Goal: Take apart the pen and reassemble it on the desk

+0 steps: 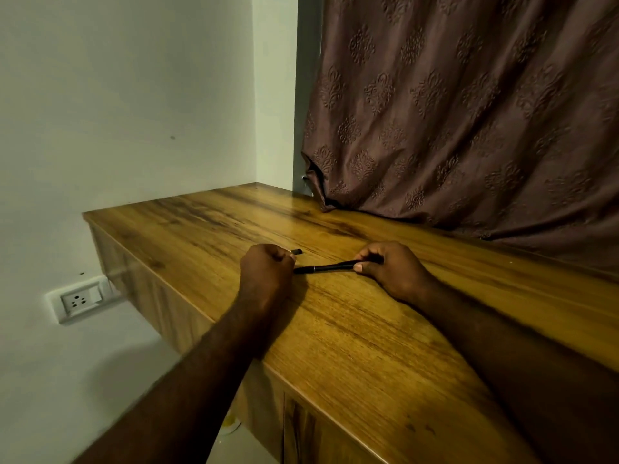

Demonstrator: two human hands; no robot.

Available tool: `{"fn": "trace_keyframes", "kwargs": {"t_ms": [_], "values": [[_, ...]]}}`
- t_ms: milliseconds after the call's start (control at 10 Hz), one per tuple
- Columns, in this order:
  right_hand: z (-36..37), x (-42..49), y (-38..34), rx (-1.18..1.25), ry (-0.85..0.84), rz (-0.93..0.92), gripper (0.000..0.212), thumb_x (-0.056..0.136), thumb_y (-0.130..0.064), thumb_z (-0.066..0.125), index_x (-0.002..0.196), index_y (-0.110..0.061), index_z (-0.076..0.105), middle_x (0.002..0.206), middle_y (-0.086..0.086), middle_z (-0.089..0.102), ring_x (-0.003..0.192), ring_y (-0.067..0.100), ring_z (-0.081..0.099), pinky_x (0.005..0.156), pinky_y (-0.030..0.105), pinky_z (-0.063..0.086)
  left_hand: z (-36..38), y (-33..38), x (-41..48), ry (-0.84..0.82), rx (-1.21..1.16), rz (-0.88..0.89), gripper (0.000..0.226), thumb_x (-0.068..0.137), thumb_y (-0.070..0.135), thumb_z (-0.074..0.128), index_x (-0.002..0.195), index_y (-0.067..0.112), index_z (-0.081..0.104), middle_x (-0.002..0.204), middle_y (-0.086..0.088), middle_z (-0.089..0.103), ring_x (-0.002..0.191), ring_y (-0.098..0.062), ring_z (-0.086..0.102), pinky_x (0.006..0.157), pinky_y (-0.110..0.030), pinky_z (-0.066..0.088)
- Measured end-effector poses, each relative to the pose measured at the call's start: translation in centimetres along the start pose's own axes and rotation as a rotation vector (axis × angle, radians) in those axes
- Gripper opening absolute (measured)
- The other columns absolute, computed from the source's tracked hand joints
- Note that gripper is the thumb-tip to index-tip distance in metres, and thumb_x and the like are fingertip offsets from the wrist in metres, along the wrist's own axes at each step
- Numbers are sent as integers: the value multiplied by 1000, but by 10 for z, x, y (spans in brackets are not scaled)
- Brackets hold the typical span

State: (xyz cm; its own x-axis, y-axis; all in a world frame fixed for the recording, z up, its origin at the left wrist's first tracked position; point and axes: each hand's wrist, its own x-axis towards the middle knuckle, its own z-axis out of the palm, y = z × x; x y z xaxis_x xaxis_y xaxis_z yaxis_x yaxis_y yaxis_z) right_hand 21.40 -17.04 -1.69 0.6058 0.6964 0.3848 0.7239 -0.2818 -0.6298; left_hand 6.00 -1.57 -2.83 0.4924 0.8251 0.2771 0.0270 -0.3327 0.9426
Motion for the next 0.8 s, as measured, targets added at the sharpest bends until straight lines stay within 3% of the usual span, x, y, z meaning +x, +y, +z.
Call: {"fn": "trace_keyframes", "kwargs": {"t_ms": [100, 200, 400, 500, 700, 800], "values": [[3, 0, 1, -73, -27, -31, 9, 81, -13, 72, 89, -18, 73, 86, -6, 66, 86, 12, 61, 77, 25, 44, -9, -1, 3, 18, 159, 74, 9, 85, 8, 66, 80, 10, 73, 70, 1, 66, 60, -1, 55, 46, -3, 38], [4, -1, -2, -147, -30, -64, 14, 84, -14, 69, 97, -13, 73, 93, -3, 66, 92, 16, 60, 82, 29, 46, -22, -4, 10, -23, 266, 86, 9, 85, 5, 68, 93, 6, 73, 69, 5, 61, 52, 3, 54, 45, 0, 37], [3, -2, -8, -234, -34, -76, 24, 88, -18, 65, 111, -13, 70, 108, 6, 68, 101, 22, 60, 89, 37, 48, -24, -4, 19, -156, 529, 147, 23, 84, 19, 71, 106, 10, 72, 106, -12, 72, 94, -21, 67, 81, -23, 47], [3, -3, -9, -254, -33, -71, 31, 89, -19, 64, 119, -12, 66, 115, 7, 67, 106, 23, 60, 93, 37, 48, -23, -8, 20, -155, 510, 146, 19, 84, 18, 72, 102, 11, 74, 103, -13, 73, 93, -23, 68, 85, -28, 53], [4, -3, -8, -304, -52, -59, 32, 90, -21, 62, 121, -16, 64, 122, 6, 65, 115, 25, 55, 98, 41, 44, -25, -10, 19, -113, 320, 83, 13, 85, 8, 62, 85, 10, 75, 79, -6, 72, 76, -22, 67, 71, -28, 53], [4, -3, -8, -292, -31, -36, 32, 91, -23, 61, 122, -18, 62, 122, 5, 64, 117, 25, 53, 99, 41, 43, -28, -11, 21, -107, 188, 25, 13, 86, 9, 59, 87, 8, 73, 77, -4, 67, 78, -28, 67, 76, -39, 57]]}}
